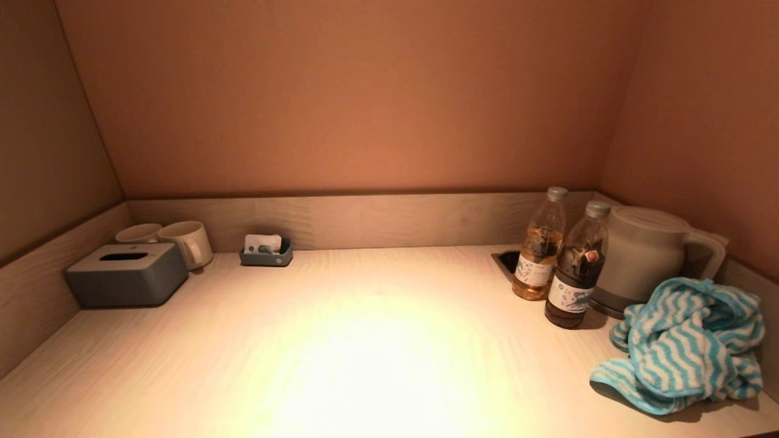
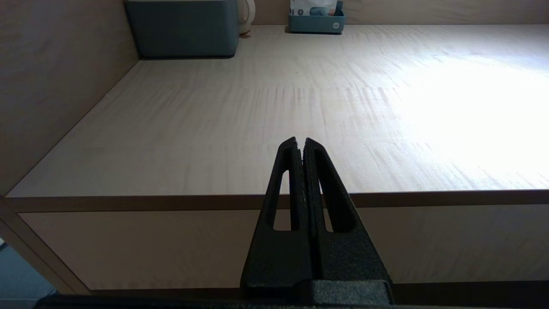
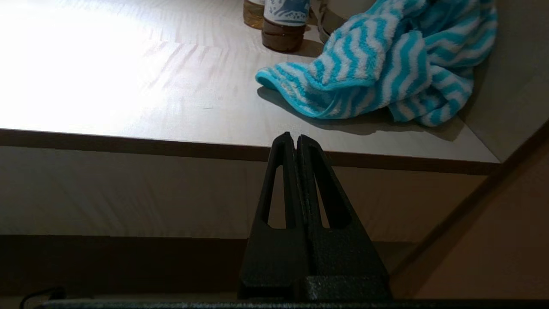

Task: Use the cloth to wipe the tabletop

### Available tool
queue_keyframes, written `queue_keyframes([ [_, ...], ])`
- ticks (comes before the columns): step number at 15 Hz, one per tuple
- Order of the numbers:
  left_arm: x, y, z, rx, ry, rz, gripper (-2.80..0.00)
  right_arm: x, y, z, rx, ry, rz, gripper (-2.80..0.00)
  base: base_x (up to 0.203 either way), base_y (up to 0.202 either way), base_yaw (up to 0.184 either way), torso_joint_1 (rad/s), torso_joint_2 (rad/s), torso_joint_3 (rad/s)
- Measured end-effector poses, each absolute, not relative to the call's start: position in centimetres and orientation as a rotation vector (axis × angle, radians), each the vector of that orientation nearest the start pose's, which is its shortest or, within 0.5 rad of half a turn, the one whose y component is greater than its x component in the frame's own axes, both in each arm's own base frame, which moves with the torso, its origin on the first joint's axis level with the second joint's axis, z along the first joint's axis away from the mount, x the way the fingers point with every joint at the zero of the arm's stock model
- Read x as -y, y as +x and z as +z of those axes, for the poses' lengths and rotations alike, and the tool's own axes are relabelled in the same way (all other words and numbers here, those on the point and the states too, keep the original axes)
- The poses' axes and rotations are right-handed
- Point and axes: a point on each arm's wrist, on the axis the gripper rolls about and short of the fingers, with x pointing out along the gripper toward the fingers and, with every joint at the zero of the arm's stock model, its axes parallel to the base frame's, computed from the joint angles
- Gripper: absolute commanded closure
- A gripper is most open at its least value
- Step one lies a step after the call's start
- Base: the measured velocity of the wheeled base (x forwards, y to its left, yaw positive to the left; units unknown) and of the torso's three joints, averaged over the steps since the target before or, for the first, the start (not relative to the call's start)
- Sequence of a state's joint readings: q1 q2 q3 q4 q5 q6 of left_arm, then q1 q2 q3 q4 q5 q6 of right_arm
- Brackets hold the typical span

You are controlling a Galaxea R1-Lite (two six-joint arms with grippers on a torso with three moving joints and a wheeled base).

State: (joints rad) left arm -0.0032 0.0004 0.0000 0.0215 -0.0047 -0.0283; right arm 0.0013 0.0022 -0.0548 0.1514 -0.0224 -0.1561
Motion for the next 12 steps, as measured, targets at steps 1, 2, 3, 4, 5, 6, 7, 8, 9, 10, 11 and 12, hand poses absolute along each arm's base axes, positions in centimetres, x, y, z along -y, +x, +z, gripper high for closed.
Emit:
queue_keyframes([
  [1, 0.0, -2.3, 7.3, -0.022, -0.028, -0.008, 0.00, 0.0, -2.5, 7.3, -0.075, -0.161, -0.007, 0.00, 0.000, 0.000, 0.000, 0.000, 0.00, 0.000],
  [2, 0.0, -2.3, 7.3, -0.022, -0.028, -0.008, 0.00, 0.0, -2.4, 7.4, -0.042, -0.160, -0.006, 0.00, 0.000, 0.000, 0.000, 0.000, 0.00, 0.000],
  [3, 0.0, -2.3, 7.3, -0.022, -0.029, -0.007, 0.00, 0.0, -2.3, 7.6, -0.006, -0.154, -0.008, 0.00, 0.000, 0.000, 0.000, 0.000, 0.00, 0.000],
  [4, 0.0, -2.3, 7.3, -0.022, -0.028, -0.007, 0.00, 0.0, -2.3, 7.9, 0.027, -0.143, -0.012, 0.00, 0.000, 0.000, 0.000, 0.000, 0.00, 0.000],
  [5, 0.0, -2.3, 7.3, -0.022, -0.028, -0.007, 0.00, 0.0, -2.3, 8.1, 0.052, -0.134, -0.014, 0.00, 0.000, 0.000, 0.000, 0.000, 0.00, 0.000],
  [6, 0.0, -2.3, 7.3, -0.022, -0.028, -0.007, 0.00, 0.0, -2.3, 8.3, 0.070, -0.125, -0.014, 0.00, 0.000, 0.000, 0.000, 0.000, 0.00, 0.000],
  [7, 0.0, -2.3, 7.3, -0.022, -0.028, -0.008, 0.00, 0.0, -2.3, 8.4, 0.083, -0.115, -0.011, 0.00, 0.000, 0.000, 0.000, 0.000, 0.00, 0.000],
  [8, 0.0, -2.3, 7.3, -0.022, -0.028, -0.008, 0.00, 0.0, -2.3, 8.4, 0.086, -0.107, -0.005, 0.00, 0.000, 0.000, 0.000, 0.000, 0.00, 0.000],
  [9, 0.0, -2.3, 7.3, -0.022, -0.028, -0.007, 0.00, 0.0, -2.3, 8.4, 0.086, -0.100, 0.003, 0.00, 0.000, 0.000, 0.000, 0.000, 0.00, 0.000],
  [10, 0.0, -2.3, 7.3, -0.022, -0.029, -0.007, 0.00, 0.0, -2.3, 8.4, 0.081, -0.093, 0.012, 0.00, 0.000, 0.000, 0.000, 0.000, 0.00, 0.000],
  [11, 0.0, -2.3, 7.3, -0.022, -0.029, -0.007, 0.00, 0.0, -2.3, 8.3, 0.070, -0.083, 0.018, 0.00, 0.000, 0.000, 0.000, 0.000, 0.00, 0.000],
  [12, 0.0, -2.3, 7.3, -0.022, -0.028, -0.008, 0.00, 0.0, -2.3, 8.1, 0.056, -0.072, 0.019, 0.00, 0.000, 0.000, 0.000, 0.000, 0.00, 0.000],
])
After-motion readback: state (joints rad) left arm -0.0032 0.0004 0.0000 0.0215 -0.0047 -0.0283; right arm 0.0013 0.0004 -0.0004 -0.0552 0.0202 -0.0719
